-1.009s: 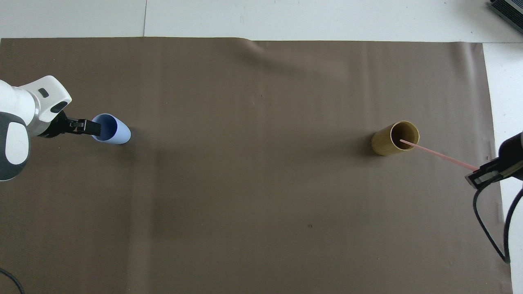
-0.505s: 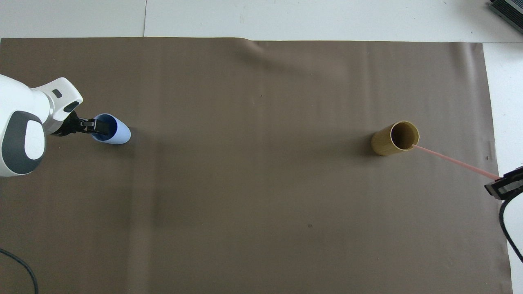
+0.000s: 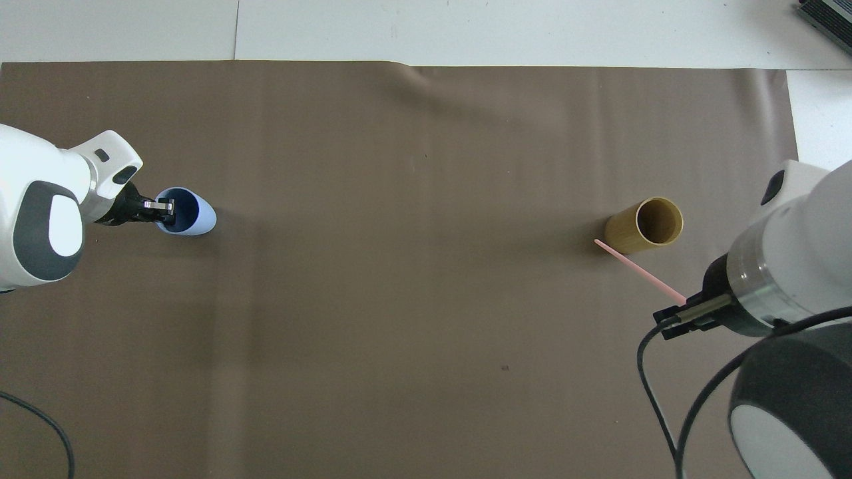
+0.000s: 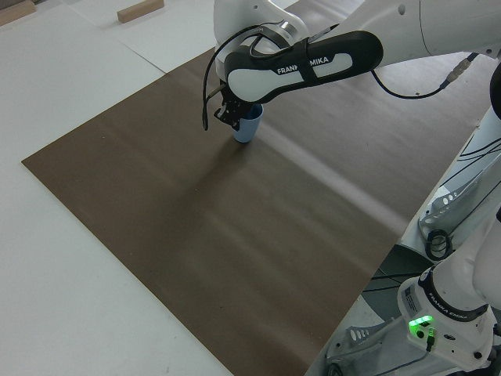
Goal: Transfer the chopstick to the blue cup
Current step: 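Carry the blue cup toward the center with the left gripper while the right gripper follows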
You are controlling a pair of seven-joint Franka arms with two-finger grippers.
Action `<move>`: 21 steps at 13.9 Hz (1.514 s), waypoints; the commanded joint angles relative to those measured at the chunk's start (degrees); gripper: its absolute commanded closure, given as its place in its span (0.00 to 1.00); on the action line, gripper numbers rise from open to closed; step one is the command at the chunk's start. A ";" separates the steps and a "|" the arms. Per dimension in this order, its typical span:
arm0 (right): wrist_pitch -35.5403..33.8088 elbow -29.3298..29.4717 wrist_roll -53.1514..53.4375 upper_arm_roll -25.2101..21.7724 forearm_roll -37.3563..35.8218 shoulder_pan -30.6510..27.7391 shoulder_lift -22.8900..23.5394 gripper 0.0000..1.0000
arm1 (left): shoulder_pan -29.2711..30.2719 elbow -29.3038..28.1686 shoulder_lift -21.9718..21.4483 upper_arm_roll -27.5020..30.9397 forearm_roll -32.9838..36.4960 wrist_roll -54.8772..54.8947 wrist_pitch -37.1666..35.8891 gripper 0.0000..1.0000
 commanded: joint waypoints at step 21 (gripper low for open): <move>3.74 -4.48 12.48 -0.36 3.76 4.15 2.28 1.00 | -42.43 0.19 0.91 -1.13 -2.42 -45.19 4.81 0.17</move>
